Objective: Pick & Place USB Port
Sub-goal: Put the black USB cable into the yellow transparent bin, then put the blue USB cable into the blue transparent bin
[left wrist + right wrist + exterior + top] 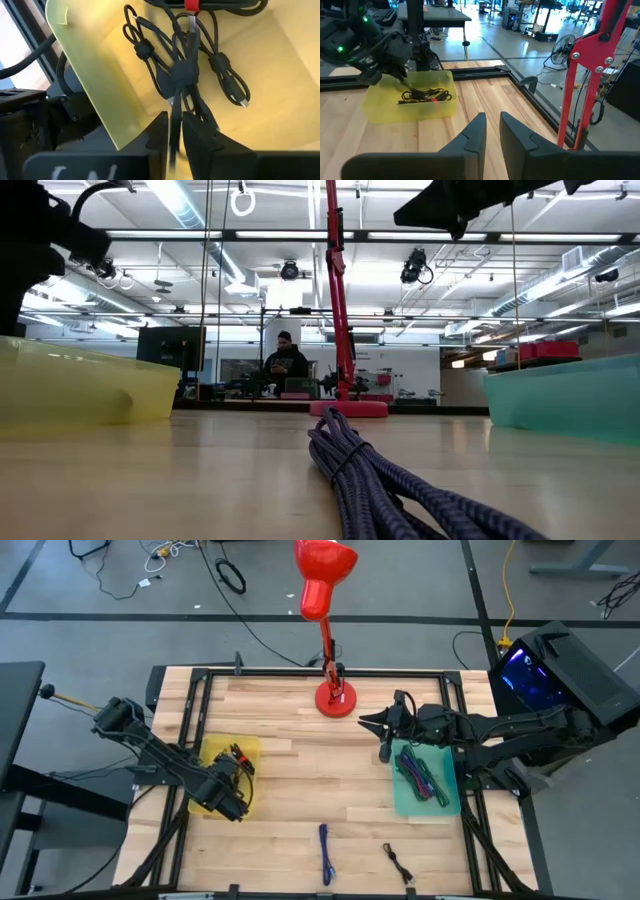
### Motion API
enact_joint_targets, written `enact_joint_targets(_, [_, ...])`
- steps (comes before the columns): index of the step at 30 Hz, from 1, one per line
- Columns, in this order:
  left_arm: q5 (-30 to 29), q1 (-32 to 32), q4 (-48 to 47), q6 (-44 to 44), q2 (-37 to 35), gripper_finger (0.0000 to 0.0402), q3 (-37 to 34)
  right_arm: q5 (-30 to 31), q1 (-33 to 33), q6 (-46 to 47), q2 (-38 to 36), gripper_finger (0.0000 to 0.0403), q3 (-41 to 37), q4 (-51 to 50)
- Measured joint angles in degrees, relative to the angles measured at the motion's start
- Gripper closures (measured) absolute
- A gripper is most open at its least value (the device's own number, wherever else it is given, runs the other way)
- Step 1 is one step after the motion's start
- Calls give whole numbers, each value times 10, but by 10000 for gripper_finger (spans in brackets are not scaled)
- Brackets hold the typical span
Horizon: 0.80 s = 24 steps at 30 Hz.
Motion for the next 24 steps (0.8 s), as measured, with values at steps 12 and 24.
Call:
enact_joint_targets(12, [-105,-4,29,56,0,254,10,-85,1,120,14,347,-1,3])
enact_joint_targets(24, [-424,-32,276,275,-1,237,111,-105,18,193,114,347,-1,32])
